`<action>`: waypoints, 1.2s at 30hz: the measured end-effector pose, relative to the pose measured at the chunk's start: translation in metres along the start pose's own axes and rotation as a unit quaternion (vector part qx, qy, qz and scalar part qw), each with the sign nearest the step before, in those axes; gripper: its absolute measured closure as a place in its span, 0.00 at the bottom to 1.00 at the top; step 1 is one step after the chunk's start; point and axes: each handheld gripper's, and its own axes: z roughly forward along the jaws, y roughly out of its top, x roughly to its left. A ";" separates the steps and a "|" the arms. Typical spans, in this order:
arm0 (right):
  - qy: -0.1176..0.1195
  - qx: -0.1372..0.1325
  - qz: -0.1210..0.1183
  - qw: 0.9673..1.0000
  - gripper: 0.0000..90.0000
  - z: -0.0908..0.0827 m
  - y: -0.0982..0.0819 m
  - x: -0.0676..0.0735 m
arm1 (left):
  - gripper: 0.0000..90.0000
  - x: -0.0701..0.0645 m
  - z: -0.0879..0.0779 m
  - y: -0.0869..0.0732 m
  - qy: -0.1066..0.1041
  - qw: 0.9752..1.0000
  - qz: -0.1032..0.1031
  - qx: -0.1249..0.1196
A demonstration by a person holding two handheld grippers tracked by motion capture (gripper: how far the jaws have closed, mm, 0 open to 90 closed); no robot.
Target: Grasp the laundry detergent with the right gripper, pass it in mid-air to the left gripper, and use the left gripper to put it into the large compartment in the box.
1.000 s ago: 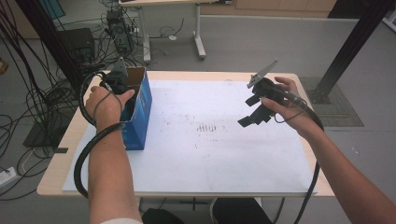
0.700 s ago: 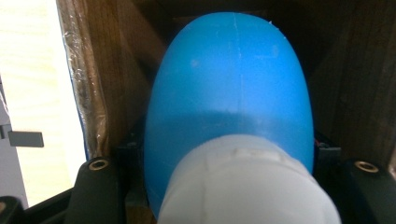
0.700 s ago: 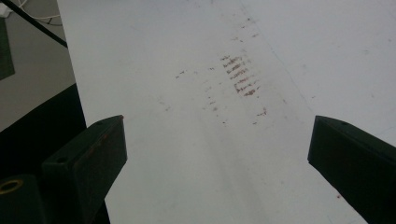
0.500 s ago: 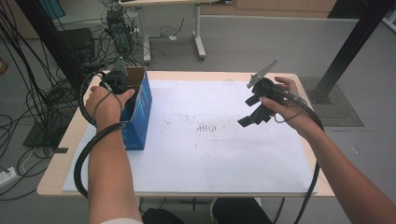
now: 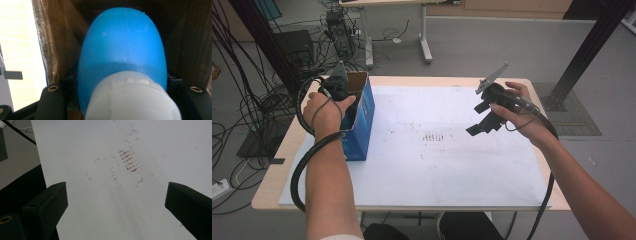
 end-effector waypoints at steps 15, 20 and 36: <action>0.001 0.001 -0.002 1.000 0.05 0.000 0.001 0.001 | 0.40 0.000 -0.001 0.000 0.000 1.000 -0.002 -0.002; -0.001 0.000 -0.002 1.000 0.05 -0.001 0.002 0.001 | 0.40 0.000 -0.001 -0.001 0.000 1.000 -0.002 -0.005; 0.000 0.000 -0.003 1.000 0.05 -0.001 0.003 0.001 | 0.39 0.000 -0.002 -0.001 -0.001 1.000 -0.005 -0.007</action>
